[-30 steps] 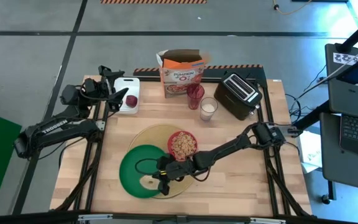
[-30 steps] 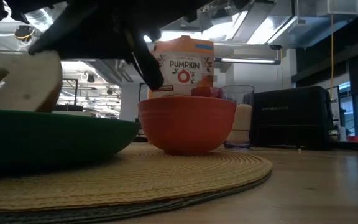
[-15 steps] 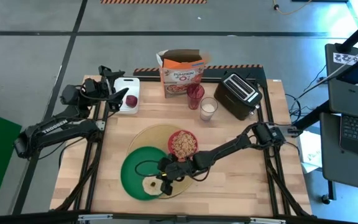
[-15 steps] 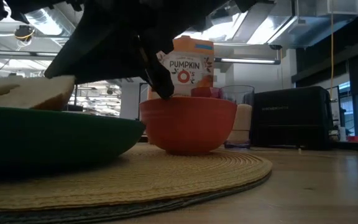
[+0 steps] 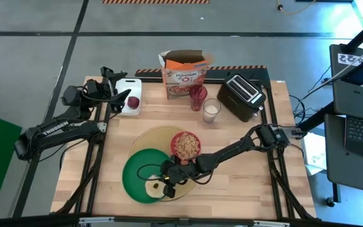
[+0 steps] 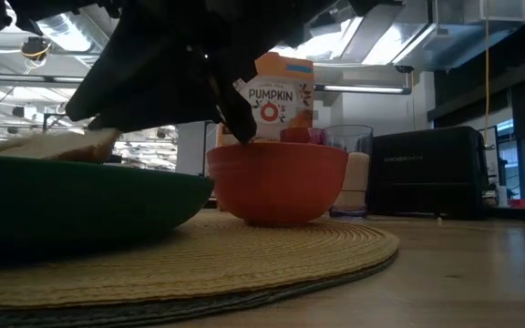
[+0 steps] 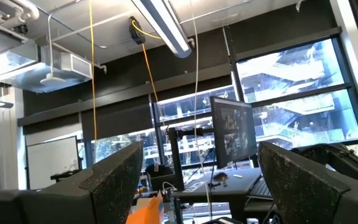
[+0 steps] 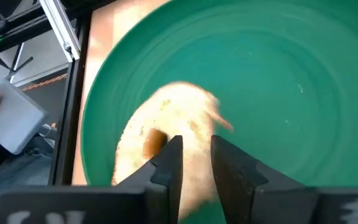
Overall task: Arrange a breakfast setting
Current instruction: Put the toasted bread on top of the green plate, then adjust the green plate
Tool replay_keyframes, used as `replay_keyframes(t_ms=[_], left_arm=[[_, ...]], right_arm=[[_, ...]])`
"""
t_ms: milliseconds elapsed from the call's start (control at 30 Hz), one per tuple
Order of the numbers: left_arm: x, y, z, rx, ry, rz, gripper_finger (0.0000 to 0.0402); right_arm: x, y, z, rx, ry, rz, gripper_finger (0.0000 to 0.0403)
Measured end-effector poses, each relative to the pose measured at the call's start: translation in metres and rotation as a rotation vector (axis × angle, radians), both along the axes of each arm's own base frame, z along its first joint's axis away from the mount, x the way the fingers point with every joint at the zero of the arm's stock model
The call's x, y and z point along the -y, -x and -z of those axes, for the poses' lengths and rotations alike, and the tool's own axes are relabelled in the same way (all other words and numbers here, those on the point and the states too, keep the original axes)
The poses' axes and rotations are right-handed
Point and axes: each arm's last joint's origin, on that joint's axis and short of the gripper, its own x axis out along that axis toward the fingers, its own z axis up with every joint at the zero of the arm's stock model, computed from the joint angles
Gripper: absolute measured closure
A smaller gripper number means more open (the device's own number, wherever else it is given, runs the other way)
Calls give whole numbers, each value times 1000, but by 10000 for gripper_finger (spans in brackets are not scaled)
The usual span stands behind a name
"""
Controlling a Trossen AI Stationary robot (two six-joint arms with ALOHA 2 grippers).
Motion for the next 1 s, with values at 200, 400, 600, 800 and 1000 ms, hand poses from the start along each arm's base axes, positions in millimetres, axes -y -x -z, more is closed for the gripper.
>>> replay_keyframes(t_ms=[200,400,600,800,1000], left_arm=[[0,0,0,0,0,0,88],[0,0,0,0,0,0,88],[0,0,0,-2,-3,5,88],[0,0,1,-8,0,8,88],[1,-1,1,-21,-7,28,88]], right_arm=[[-1,-3,-7,32,13,-14,318],[-4,-10,-27,100,42,-52,319],[-7,-19,-64,178,195,-133,320],[-6,-5,-74,-26,433,-75,320],[-6,7,-65,-165,470,-72,320]])
